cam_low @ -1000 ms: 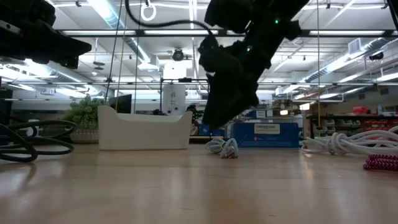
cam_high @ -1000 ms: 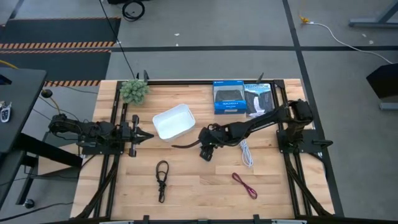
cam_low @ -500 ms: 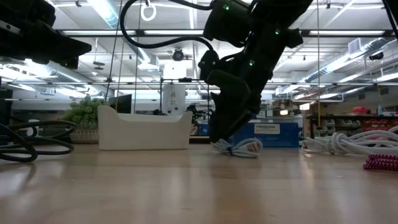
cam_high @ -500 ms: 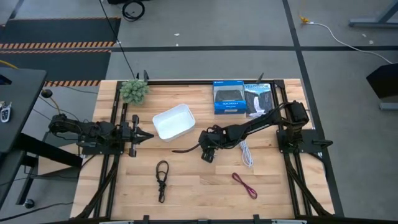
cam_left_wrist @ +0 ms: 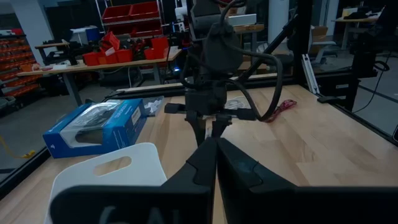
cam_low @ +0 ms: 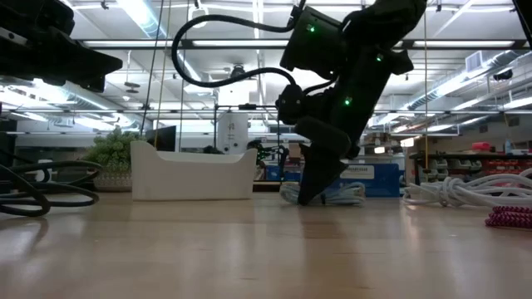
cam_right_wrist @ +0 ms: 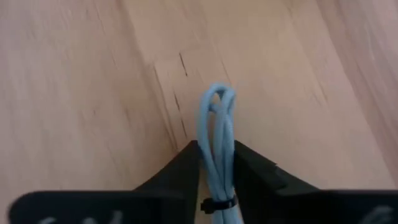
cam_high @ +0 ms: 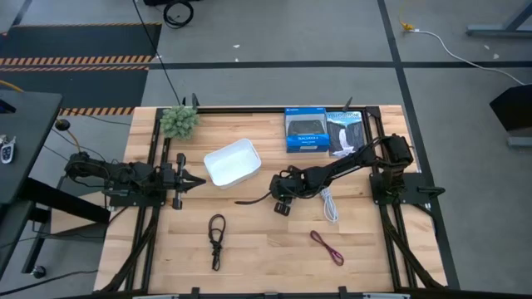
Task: Pick and place USB-C Cables
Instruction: Put the blue charger cable into the white bin
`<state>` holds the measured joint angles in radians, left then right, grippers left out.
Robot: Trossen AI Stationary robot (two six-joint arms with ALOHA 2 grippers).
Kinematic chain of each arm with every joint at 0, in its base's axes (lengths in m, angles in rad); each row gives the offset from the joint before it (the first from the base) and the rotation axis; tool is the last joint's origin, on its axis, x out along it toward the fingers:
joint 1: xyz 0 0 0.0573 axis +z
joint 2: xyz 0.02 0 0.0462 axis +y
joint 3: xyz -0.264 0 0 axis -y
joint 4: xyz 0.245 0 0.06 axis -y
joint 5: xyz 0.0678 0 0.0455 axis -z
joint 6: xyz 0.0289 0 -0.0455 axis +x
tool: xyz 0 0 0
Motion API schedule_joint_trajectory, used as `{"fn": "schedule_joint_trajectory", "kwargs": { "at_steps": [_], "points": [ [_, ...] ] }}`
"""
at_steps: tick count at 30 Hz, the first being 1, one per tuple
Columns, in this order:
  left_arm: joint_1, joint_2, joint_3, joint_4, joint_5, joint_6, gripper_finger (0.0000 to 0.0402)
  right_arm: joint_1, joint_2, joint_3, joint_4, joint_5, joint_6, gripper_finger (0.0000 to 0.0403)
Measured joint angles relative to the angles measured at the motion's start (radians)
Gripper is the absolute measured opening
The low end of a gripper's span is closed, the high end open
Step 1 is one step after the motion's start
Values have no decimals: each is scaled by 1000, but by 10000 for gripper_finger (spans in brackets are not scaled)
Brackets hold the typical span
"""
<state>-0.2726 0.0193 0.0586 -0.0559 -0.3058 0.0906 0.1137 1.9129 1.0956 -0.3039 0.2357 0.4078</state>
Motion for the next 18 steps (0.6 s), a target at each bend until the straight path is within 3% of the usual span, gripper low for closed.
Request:
{"fn": "schedule_joint_trajectory", "kwargs": {
  "at_steps": [7, 18],
  "points": [
    [0, 0, 0, 0, 0, 0, 21, -1, 0, -1, 15, -6, -19, 22],
    [0, 0, 0, 0, 0, 0, 20, -20, -3, 99, -12, -134, -139, 33]
  ]
}}
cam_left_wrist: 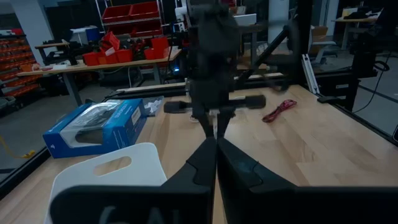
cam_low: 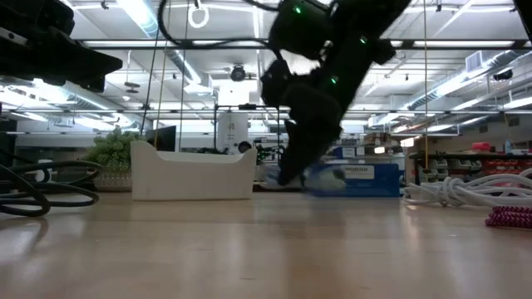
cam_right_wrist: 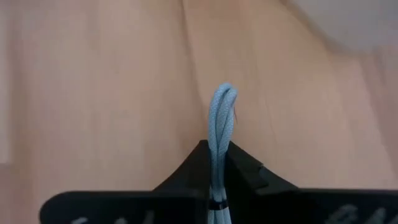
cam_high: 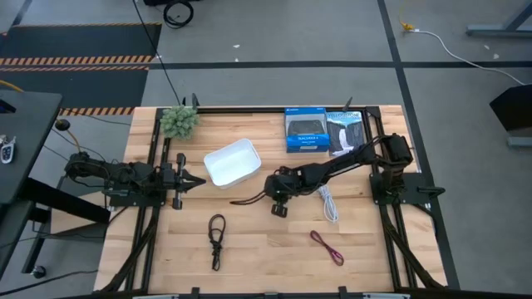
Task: Pick and place USB-C Cables
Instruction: Put the blue charger cable into the white bin
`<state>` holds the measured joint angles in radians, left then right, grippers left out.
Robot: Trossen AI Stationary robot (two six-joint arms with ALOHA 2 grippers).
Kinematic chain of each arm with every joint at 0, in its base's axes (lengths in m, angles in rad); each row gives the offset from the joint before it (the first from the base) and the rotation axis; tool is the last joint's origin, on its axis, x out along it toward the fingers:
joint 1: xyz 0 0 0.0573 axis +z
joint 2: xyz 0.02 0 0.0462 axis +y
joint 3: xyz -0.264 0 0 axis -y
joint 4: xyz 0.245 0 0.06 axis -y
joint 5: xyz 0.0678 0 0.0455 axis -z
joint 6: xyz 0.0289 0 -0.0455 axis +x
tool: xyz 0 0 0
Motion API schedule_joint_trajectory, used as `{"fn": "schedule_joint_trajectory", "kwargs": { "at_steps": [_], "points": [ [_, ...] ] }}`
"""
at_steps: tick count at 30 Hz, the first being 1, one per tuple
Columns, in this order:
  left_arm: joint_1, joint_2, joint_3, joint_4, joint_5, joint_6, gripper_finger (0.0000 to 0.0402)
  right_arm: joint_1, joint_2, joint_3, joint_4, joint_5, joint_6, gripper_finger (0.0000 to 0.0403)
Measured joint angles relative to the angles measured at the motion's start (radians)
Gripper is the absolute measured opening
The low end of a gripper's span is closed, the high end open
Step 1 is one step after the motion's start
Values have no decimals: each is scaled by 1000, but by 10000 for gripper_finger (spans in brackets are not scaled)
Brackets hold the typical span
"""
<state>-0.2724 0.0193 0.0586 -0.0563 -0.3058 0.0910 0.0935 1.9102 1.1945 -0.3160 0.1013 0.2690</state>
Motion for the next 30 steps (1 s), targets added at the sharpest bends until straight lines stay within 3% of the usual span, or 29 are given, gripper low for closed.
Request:
{"fn": "schedule_joint_trajectory", "kwargs": {
  "at_steps": [10, 17, 30],
  "points": [
    [0, 0, 0, 0, 0, 0, 20, -77, 0, 219, -62, -24, -173, 30],
    [0, 0, 0, 0, 0, 0, 21, -137, 0, 386, -64, -97, -266, 29],
    [0, 0, 0, 0, 0, 0, 21, -168, 0, 691, -82, -103, -305, 29]
  ]
}}
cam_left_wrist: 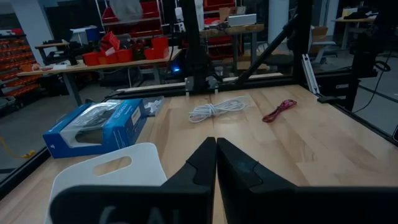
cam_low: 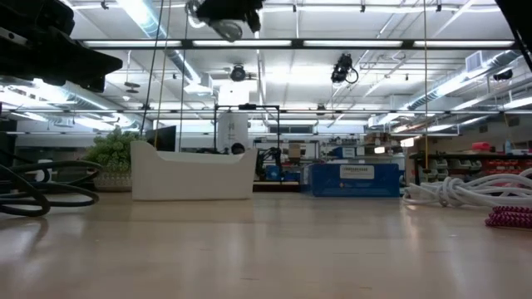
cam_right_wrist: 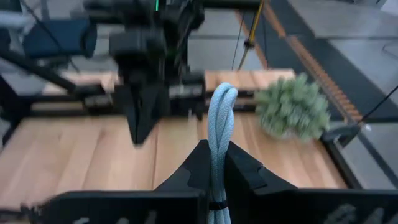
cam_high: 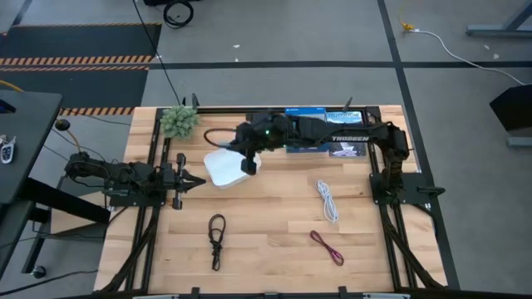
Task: Pick and place USB-C Cables
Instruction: Put the blue charger cable into the white bin
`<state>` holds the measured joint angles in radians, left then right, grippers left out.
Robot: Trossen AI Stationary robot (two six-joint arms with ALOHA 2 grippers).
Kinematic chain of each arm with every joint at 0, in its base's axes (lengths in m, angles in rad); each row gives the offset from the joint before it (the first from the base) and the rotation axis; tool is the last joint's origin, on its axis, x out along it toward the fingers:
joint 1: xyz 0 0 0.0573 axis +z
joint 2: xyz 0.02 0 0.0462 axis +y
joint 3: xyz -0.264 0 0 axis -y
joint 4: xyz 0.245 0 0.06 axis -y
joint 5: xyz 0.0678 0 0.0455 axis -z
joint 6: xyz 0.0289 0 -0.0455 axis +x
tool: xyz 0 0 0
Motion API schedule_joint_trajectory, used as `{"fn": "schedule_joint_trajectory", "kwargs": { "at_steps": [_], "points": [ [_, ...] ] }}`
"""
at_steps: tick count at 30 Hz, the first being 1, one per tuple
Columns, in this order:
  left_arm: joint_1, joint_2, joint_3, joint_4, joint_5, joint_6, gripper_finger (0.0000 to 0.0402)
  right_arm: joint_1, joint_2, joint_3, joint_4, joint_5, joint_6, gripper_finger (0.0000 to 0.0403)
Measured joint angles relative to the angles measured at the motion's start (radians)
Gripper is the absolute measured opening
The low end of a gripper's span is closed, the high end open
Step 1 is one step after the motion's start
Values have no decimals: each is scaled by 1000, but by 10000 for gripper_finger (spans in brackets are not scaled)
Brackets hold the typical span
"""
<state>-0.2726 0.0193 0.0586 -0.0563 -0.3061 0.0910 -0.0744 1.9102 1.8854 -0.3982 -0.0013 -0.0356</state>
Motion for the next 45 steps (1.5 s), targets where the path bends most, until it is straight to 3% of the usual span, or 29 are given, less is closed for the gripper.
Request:
{"fn": "schedule_joint_trajectory", "kwargs": {
  "at_steps": [6, 19, 31, 45],
  "points": [
    [0, 0, 0, 0, 0, 0, 21, -21, 0, 80, 22, 5, 125, 29],
    [0, 0, 0, 1, 0, 0, 21, -63, 93, 71, 16, 5, 423, 30],
    [0, 20, 0, 4, 0, 0, 20, -67, 240, 69, 24, 21, 542, 30],
    [0, 20, 0, 7, 0, 0, 20, -96, 267, 69, -109, 220, 506, 30]
  ]
}}
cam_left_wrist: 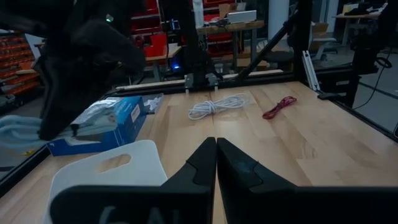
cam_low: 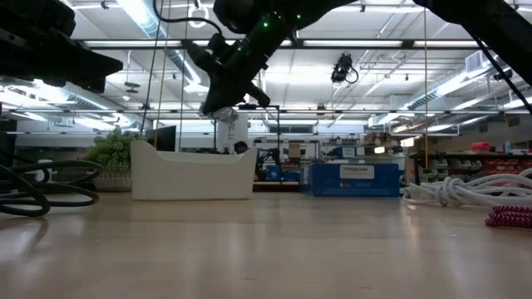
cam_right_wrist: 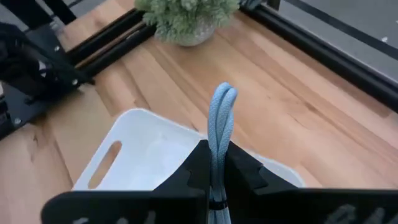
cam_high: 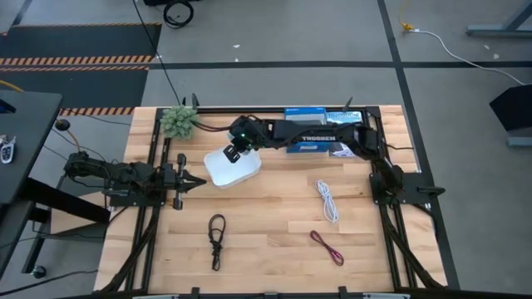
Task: Pick and place USB-C Cables
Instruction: Put the blue charger cable into the white bin
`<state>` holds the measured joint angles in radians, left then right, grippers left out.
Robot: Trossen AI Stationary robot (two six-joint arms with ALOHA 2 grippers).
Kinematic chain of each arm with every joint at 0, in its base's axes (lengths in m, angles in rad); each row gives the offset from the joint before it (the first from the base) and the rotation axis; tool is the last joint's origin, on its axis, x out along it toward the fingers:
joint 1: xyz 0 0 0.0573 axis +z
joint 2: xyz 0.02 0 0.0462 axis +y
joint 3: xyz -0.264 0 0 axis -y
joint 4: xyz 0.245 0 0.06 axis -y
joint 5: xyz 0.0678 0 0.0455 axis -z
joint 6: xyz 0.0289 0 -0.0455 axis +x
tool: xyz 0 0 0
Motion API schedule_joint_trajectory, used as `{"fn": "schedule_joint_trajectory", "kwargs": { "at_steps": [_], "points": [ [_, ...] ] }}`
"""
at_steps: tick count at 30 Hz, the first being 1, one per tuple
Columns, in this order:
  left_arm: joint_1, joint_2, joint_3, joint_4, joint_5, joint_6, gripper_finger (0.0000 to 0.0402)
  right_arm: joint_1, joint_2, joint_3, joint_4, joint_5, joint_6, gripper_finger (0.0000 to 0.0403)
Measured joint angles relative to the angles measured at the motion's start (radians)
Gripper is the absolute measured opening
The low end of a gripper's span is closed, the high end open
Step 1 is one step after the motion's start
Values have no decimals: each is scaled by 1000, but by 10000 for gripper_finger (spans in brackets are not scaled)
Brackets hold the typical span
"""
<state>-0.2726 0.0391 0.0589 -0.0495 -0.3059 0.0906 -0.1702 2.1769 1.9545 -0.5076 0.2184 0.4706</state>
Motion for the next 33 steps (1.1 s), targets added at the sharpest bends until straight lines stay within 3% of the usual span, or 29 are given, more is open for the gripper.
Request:
{"fn": "schedule_joint_trajectory", "kwargs": {
  "at_steps": [22, 33],
  "points": [
    [0, 0, 0, 0, 0, 0, 20, -11, -1, -236, 203, -34, -36, 38],
    [0, 0, 0, 1, 0, 0, 20, -11, -1, -265, 223, -3, -8, 38]
  ]
}}
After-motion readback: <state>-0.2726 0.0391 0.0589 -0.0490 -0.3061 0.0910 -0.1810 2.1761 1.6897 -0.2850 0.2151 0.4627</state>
